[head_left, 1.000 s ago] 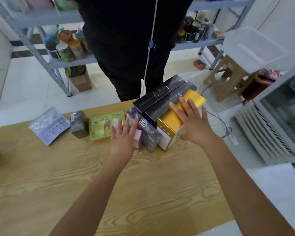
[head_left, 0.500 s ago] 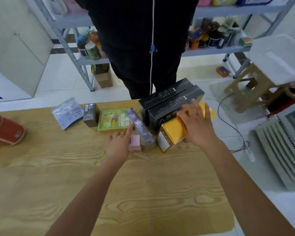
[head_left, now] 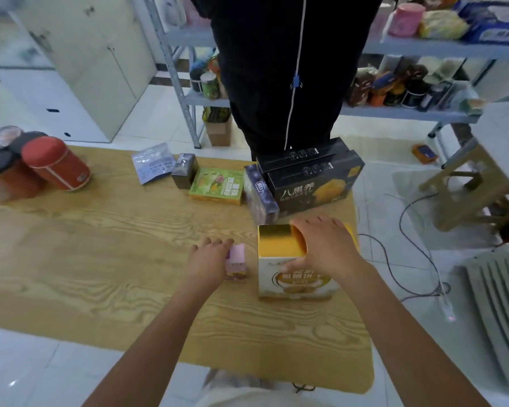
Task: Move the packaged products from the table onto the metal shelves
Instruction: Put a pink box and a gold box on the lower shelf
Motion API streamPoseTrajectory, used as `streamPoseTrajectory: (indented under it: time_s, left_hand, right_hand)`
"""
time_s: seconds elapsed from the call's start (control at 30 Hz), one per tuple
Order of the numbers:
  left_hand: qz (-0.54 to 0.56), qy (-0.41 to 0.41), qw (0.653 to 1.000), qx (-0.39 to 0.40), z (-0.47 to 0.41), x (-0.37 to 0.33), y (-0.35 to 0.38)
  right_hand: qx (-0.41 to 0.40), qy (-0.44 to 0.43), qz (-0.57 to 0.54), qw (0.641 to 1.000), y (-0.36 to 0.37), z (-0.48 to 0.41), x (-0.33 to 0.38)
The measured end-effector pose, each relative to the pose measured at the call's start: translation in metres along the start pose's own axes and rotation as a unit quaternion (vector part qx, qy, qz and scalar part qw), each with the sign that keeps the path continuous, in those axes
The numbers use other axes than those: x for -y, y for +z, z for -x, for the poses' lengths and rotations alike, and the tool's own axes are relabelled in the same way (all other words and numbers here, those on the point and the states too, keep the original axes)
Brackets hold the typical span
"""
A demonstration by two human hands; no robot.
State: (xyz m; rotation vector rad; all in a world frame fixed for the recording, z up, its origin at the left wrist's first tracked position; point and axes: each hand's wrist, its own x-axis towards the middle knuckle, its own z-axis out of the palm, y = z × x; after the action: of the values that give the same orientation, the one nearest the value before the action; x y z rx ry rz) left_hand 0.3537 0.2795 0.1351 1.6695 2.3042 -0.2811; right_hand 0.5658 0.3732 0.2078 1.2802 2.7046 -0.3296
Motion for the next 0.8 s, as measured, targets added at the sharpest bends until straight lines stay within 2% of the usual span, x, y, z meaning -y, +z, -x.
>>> streamPoseTrajectory:
  time_s: [0.17, 0.23, 0.3, 0.33, 0.5, 0.6, 0.7, 0.8]
  left_hand:
    - [0.081, -0.033, 0.996, -0.031, 0.023, 0.007, 0.012]
    - [0.17, -0.06, 0.983, -0.045, 0.028, 0.01, 0.015]
    - [0.245, -0.085, 0.964, -0.061, 0.03, 0.014, 0.019]
    - [0.277, -0.096, 0.954, -0.067, 0.031, 0.016, 0.02]
    - [0.384, -0.107, 0.914, -0.079, 0.039, 0.026, 0.026]
    - [0.454, -0.127, 0.878, -0.08, 0.046, 0.029, 0.03]
    - [0.52, -0.172, 0.833, -0.081, 0.052, 0.033, 0.036]
    - [0.572, -0.192, 0.793, -0.085, 0.059, 0.037, 0.037]
  right_hand:
    - [-0.059, -0.002, -0.042, 0.997, 0.008, 0.028, -0.044]
    - [-0.061, 0.014, -0.187, 0.98, 0.018, 0.036, -0.058]
    - [-0.055, 0.05, -0.39, 0.918, 0.031, 0.041, -0.06]
    - [-0.068, 0.061, -0.454, 0.886, 0.038, 0.042, -0.06]
    - [-0.141, 0.079, -0.621, 0.767, 0.056, 0.04, -0.054]
    - [-0.145, 0.127, -0.64, 0.744, 0.068, 0.034, -0.053]
    - [-0.136, 0.198, -0.676, 0.697, 0.076, 0.03, -0.047]
    - [-0.179, 0.206, -0.675, 0.686, 0.073, 0.024, -0.035]
